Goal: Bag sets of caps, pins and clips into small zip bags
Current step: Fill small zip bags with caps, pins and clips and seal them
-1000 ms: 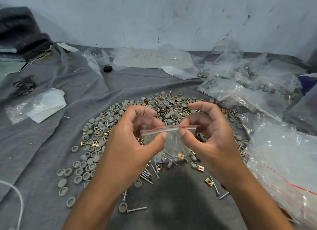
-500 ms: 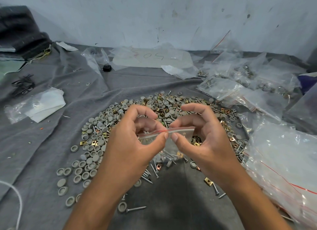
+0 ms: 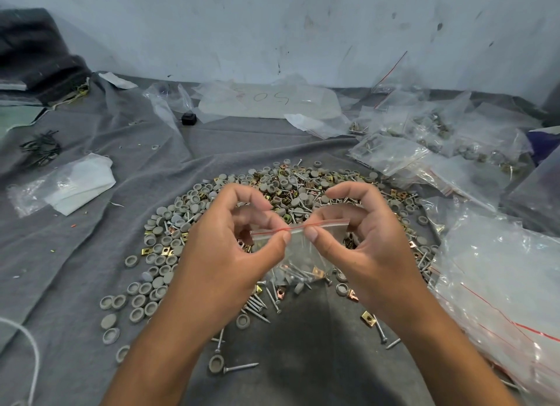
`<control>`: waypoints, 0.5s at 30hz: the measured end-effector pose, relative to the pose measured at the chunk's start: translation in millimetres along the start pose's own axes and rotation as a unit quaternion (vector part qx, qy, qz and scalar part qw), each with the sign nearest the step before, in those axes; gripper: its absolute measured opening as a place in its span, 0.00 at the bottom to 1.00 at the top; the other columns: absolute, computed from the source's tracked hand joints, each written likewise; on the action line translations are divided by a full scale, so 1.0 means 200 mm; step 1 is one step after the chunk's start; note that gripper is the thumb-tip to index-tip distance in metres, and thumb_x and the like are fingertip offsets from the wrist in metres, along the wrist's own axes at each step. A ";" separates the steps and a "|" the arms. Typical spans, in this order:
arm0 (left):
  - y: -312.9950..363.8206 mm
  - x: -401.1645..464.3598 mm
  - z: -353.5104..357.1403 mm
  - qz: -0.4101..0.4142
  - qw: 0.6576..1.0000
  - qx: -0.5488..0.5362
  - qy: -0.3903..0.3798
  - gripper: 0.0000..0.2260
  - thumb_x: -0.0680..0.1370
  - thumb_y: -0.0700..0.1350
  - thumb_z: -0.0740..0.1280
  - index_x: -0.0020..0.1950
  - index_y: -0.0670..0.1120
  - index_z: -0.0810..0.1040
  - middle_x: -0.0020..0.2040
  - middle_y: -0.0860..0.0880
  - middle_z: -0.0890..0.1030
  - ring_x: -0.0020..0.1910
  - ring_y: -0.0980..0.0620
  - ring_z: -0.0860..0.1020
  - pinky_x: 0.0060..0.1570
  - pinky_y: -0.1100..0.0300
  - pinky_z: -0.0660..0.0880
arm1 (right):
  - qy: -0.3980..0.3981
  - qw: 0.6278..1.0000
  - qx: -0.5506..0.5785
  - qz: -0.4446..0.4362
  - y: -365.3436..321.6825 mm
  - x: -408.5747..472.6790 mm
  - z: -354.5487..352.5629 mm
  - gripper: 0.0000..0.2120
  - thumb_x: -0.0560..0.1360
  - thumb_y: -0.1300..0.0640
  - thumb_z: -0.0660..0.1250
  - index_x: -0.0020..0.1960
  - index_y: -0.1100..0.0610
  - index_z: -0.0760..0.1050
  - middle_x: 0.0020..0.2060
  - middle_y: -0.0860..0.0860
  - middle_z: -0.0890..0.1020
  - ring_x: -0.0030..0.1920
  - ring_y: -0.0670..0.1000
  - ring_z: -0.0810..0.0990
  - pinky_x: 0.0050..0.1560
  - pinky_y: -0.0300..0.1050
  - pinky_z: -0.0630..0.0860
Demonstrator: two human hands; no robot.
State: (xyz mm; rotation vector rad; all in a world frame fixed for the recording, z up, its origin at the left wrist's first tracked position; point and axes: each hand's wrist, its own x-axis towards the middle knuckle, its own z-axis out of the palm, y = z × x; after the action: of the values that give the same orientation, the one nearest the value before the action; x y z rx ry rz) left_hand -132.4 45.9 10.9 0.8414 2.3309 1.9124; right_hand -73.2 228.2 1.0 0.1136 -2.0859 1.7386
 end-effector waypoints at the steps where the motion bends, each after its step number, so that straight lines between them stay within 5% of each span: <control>1: 0.00 0.00 -0.01 -0.003 1.000 0.001 0.002 0.15 0.70 0.54 0.74 0.51 0.58 0.72 0.46 0.51 0.86 0.45 0.49 0.83 0.47 0.39 0.78 | 0.005 1.000 0.003 -0.001 0.00 0.00 -0.01 0.20 0.74 0.55 0.76 0.58 0.40 0.71 0.47 0.48 0.86 0.45 0.47 0.85 0.41 0.36 0.79; 7: -0.01 0.00 -0.06 -0.022 0.999 0.024 0.017 0.16 0.69 0.57 0.75 0.52 0.60 0.73 0.46 0.55 0.86 0.43 0.55 0.82 0.46 0.42 0.77 | 0.017 1.000 0.001 0.014 -0.01 0.02 -0.06 0.23 0.69 0.46 0.79 0.59 0.39 0.72 0.48 0.48 0.87 0.44 0.52 0.85 0.43 0.51 0.83; 12: 0.01 0.00 -0.06 -0.028 0.999 0.016 0.032 0.16 0.68 0.54 0.77 0.48 0.59 0.72 0.42 0.54 0.87 0.35 0.37 0.80 0.34 0.42 0.77 | 0.008 1.000 0.000 0.021 0.00 0.03 -0.09 0.24 0.68 0.44 0.79 0.59 0.40 0.72 0.47 0.50 0.87 0.42 0.47 0.85 0.42 0.36 0.79; 15: 0.01 0.01 -0.06 -0.028 0.999 0.008 0.031 0.17 0.70 0.53 0.79 0.48 0.57 0.72 0.43 0.54 0.87 0.34 0.40 0.78 0.34 0.45 0.75 | 0.004 1.000 -0.004 0.027 0.00 0.03 -0.10 0.23 0.68 0.43 0.79 0.57 0.40 0.72 0.47 0.50 0.87 0.40 0.48 0.84 0.41 0.40 0.80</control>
State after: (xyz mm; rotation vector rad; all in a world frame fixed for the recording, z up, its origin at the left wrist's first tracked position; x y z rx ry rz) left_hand -136.9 35.1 16.4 0.7189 2.3801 1.9275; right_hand -72.4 248.1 5.9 0.0481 -2.1089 1.7579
